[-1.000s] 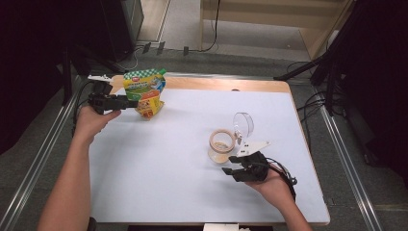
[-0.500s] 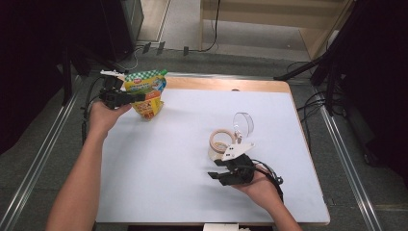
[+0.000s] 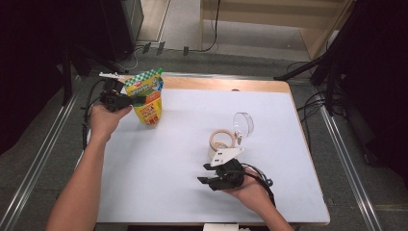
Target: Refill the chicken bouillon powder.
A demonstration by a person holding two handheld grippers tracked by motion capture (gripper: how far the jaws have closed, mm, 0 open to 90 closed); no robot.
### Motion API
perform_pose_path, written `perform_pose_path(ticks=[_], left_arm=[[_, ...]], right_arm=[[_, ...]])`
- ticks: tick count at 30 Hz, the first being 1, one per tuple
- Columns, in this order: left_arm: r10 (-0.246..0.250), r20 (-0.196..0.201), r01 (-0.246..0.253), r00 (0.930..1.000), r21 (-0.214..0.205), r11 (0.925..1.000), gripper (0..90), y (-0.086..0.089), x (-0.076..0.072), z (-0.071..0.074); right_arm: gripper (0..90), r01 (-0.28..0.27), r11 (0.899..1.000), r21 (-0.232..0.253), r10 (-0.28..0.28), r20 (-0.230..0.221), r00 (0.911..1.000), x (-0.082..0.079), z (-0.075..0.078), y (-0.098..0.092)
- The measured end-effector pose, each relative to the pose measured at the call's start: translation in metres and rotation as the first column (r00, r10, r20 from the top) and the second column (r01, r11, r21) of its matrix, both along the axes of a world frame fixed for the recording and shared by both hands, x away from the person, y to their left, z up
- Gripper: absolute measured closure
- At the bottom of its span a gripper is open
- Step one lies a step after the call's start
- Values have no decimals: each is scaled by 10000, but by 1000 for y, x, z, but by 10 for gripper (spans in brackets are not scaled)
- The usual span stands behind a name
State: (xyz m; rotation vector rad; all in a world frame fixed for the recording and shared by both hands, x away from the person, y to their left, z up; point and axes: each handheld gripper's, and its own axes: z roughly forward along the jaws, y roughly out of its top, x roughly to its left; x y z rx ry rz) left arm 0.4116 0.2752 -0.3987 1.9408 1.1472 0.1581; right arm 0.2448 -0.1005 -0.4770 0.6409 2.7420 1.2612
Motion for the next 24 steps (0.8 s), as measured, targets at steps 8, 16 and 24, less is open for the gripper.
perform_pose_path(ticks=[8,16,24], left_arm=[[-844,-123,846,9964,199,9962,900,-19,-18,14],[-1312,-359,1314,9907,15,9913,900,-30,-40,27],[-2064,-500,2058,9772,-179,9784,900,-51,-62,40]], right_arm=[[531,108,9999,37,-108,-31,9999,-1,-1,2],[537,321,9995,-82,-322,-107,9994,0,-7,7],[549,685,9976,-17,-685,-161,9975,5,-9,10]])
